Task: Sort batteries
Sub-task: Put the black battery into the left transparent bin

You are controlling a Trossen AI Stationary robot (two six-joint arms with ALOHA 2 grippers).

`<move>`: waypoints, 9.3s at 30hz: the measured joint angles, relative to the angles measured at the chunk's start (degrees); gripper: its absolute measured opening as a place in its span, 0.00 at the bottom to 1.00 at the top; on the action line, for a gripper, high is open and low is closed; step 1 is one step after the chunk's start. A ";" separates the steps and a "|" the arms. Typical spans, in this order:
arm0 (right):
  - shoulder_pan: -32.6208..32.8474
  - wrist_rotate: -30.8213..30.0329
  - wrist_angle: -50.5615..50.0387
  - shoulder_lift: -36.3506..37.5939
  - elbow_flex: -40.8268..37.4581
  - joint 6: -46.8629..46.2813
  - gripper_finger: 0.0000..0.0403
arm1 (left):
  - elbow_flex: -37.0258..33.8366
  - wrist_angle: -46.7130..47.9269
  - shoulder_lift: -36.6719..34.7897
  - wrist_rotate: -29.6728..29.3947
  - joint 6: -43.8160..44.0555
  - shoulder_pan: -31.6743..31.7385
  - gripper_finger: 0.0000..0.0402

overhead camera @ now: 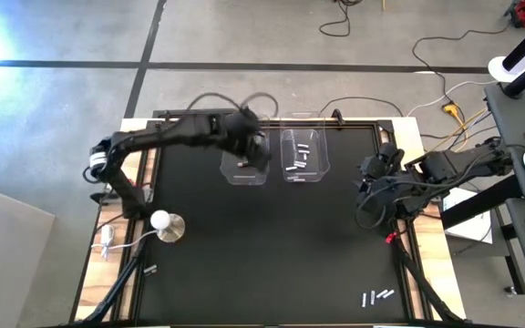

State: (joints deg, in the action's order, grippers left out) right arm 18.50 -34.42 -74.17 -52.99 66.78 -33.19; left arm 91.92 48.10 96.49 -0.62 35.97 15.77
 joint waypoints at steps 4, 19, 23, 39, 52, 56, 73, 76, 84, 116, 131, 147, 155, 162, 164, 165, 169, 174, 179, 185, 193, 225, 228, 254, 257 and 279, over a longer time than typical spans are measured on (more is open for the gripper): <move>-0.02 -3.60 2.04 0.00 0.05 0.19 0.54 | -0.59 3.53 0.97 0.03 -5.85 7.98 0.07; -7.72 -13.84 14.42 0.02 1.25 13.32 0.54 | 0.17 6.36 13.10 0.12 -26.38 14.36 0.07; -10.09 -9.30 15.07 -0.01 1.25 13.23 0.54 | 0.35 7.02 15.13 0.15 -31.71 14.04 0.07; -13.62 -8.67 17.52 -1.12 1.25 11.23 0.54 | 17.51 22.55 28.43 -1.80 -46.49 14.05 0.07; -13.57 -8.66 17.51 -1.29 1.25 9.67 0.54 | 27.37 27.43 35.79 -4.49 -53.13 14.29 0.07; -13.57 -8.67 17.51 -1.44 1.25 8.47 0.54 | 25.55 26.51 36.26 -4.71 -53.54 14.72 0.07; -13.53 -6.70 17.49 -1.64 1.11 3.01 0.54 | 20.45 21.01 36.28 -1.41 -55.04 14.99 0.14; -13.51 -5.68 17.48 -1.66 1.27 2.52 0.54 | 20.55 20.92 36.19 -1.40 -54.93 15.00 0.22; -13.51 -4.18 17.70 -1.62 2.25 0.98 0.54 | 27.89 28.24 35.89 -2.34 -51.88 14.90 0.42; 6.14 -1.11 31.19 -13.04 -6.19 -6.29 0.54 | -19.41 11.51 -12.36 -6.97 23.61 -48.53 0.39; 4.69 -2.75 33.20 -32.53 7.94 -15.07 0.54 | -31.82 7.58 -4.74 7.61 42.28 -68.20 0.39; 7.67 4.76 28.08 -54.06 27.83 -8.85 0.54 | -43.28 6.80 -4.92 15.17 41.04 -70.91 0.39; 7.87 7.22 25.78 -54.32 28.50 -8.90 0.54 | -48.83 0.85 -5.42 19.44 41.04 -73.30 0.39; 8.04 7.81 22.76 -53.83 28.51 -12.96 0.54 | -49.15 -1.58 -5.69 19.64 40.25 -73.64 0.39; 8.17 8.06 22.46 -53.72 28.50 -13.35 0.54 | -48.04 -1.73 -5.64 19.63 38.98 -73.70 0.39; 8.26 8.38 22.38 -53.66 28.50 -13.35 0.54 | -47.26 -3.13 -5.56 19.60 38.43 -73.74 0.39; 8.26 9.20 22.40 -53.66 28.50 -13.46 0.54 | -44.85 -5.83 -5.63 17.89 37.54 -73.74 0.39; 8.24 9.19 22.45 -53.66 28.50 -13.72 0.54 | -43.35 -7.09 -5.62 14.63 39.13 -73.74 0.39; 8.02 9.18 22.61 -53.64 28.50 -13.73 0.54 | -43.08 -6.93 -5.60 12.98 39.99 -73.74 0.39; 7.98 9.16 22.69 -53.64 28.50 -14.50 0.54 | -43.19 -6.60 -5.60 12.50 40.01 -73.85 0.39; 8.17 9.38 22.69 -53.64 28.50 -17.60 0.54 | -33.65 -6.43 -5.03 6.18 40.49 -74.32 0.39; 8.52 13.32 22.62 -53.64 28.48 -14.16 0.54 | -0.65 12.79 28.94 10.96 38.16 -77.20 0.38; 8.60 14.01 22.61 -53.64 28.48 -14.14 0.54 | -0.68 12.94 28.93 10.71 36.40 -77.35 0.38; 8.74 15.55 22.60 -53.64 28.48 -17.42 0.54 | 1.10 14.97 28.46 10.33 24.31 -77.48 0.38; 8.74 15.55 22.62 -53.64 28.48 -18.74 0.54 | 0.64 14.75 28.29 9.80 22.28 -77.72 0.38; 8.59 17.04 23.88 -53.64 28.46 -21.87 0.54 | -0.22 16.40 27.68 6.50 13.52 -78.01 0.05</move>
State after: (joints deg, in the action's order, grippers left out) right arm 27.09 -17.38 -50.30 -106.63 95.24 -55.06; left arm 91.70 64.50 124.16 5.88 49.50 -62.24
